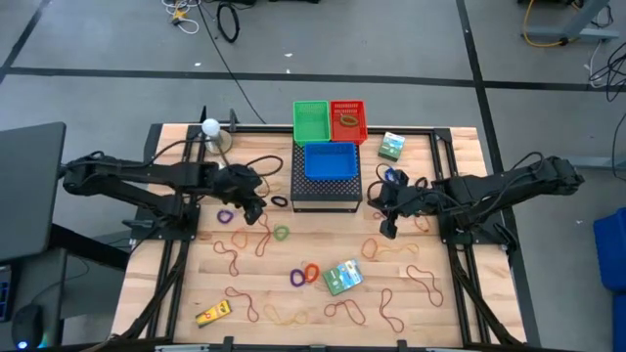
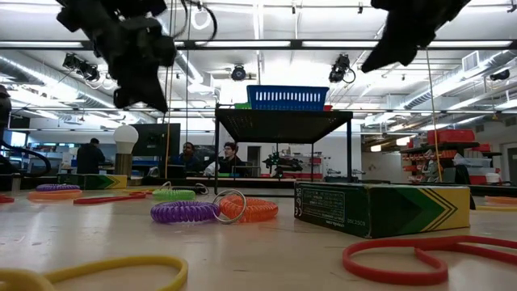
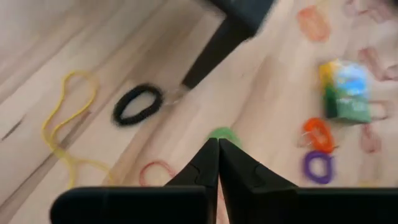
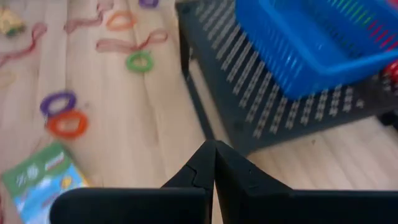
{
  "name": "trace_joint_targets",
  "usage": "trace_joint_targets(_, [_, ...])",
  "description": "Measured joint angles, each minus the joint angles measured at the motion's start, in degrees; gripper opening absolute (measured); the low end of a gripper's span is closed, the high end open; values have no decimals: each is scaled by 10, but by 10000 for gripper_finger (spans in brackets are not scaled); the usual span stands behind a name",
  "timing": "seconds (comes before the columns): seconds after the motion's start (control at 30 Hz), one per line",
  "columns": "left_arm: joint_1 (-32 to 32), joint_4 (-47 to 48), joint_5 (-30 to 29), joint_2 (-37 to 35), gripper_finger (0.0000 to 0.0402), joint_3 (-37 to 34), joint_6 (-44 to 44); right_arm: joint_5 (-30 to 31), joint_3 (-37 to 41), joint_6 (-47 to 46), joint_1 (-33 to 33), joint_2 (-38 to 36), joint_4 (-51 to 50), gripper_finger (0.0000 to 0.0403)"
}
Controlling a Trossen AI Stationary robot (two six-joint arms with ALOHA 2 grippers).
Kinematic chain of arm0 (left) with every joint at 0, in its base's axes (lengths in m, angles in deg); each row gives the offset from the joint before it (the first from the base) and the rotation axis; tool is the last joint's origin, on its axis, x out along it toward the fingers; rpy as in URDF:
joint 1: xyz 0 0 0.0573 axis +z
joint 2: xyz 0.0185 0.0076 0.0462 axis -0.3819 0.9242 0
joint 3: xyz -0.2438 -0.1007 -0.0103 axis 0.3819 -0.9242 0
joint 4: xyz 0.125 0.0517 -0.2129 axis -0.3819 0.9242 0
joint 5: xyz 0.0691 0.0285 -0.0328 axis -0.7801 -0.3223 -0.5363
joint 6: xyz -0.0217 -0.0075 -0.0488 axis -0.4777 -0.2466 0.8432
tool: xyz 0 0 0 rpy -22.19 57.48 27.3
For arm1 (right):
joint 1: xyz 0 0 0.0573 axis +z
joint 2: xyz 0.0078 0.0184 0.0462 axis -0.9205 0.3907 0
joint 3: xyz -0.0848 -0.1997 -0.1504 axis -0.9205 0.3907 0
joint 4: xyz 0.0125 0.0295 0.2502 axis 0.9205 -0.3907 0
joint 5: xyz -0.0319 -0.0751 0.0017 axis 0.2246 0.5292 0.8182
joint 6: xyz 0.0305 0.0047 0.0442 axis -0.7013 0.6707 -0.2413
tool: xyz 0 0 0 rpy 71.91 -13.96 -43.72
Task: Pick & Place Office Desk Supplies
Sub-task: Put the red rubber band into the blue bin on the shelf
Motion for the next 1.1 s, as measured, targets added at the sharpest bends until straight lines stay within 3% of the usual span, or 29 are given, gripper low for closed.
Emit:
trace_joint_targets(0.13, [-14,-1,-6,10,8,1,-31,24,0,0,-1,0,30,13])
trace_joint_targets(0.27, [-19,55,9,2,13,23,39,33,0,0,-1,0,48,13])
trace_joint_targets(0.53, [-77,121,9,21,110,31,95,36,6,-36,-1,0,58,13])
trace_joint_targets(0.8, [-145,93,-39,105,166,29,7,37,14,-48,-1,0,46,13])
trace_joint_targets(0.93, [-147,101,-52,107,171,29,-4,37,14,-47,-1,0,40,13])
trace_joint_targets(1.1, [-161,187,-53,111,163,29,-19,38,14,-40,-1,0,36,13])
